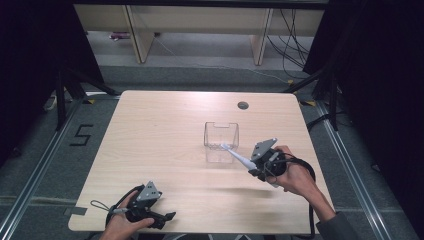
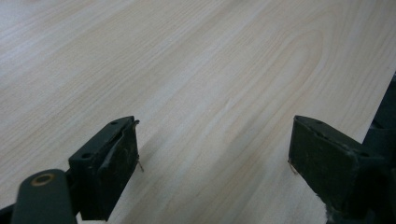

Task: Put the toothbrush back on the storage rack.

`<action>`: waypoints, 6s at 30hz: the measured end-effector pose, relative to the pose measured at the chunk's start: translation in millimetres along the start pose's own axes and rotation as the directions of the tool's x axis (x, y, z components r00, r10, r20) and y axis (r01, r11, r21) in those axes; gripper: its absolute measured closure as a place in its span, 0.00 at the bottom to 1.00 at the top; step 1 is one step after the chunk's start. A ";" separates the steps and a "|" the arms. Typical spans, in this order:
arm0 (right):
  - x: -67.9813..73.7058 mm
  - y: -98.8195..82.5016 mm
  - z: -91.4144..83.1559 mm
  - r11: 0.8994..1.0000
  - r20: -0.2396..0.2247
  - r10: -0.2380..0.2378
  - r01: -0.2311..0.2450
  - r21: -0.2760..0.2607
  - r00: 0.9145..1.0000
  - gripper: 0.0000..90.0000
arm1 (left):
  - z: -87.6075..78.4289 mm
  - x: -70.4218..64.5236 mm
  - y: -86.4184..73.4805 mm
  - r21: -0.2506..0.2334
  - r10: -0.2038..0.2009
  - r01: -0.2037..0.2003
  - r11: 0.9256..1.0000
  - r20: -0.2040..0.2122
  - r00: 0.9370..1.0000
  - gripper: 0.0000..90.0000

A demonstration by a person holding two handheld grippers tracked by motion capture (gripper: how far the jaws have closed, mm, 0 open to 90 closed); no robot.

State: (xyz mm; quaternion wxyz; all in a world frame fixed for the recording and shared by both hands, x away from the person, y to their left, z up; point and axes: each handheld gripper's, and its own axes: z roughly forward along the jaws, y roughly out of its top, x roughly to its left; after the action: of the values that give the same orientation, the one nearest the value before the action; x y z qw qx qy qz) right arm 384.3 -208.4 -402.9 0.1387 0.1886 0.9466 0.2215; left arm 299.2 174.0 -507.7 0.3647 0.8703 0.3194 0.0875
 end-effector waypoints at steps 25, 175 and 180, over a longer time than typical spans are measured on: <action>-13.0 -15.8 -3.2 0.940 0.000 0.168 -0.160 -0.301 0.986 0.74 | 0.6 0.3 -0.3 -0.005 -0.010 0.010 1.000 -0.002 1.000 0.17; -63.2 94.1 68.8 0.912 -0.027 0.233 -0.228 -0.342 0.972 0.74 | -0.8 1.6 -0.7 -0.008 -0.014 0.014 1.000 0.008 1.000 0.17; -60.1 95.6 75.4 0.925 -0.012 0.244 -0.237 -0.299 0.970 0.74 | -1.2 0.6 -0.7 -0.012 -0.012 0.012 1.000 0.013 1.000 0.17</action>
State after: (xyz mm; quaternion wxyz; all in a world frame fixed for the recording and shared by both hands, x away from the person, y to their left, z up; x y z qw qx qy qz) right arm 492.2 -126.5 -412.1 0.1495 0.2829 0.8702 0.3746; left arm 298.8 175.5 -507.4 0.3724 0.8667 0.3218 0.0813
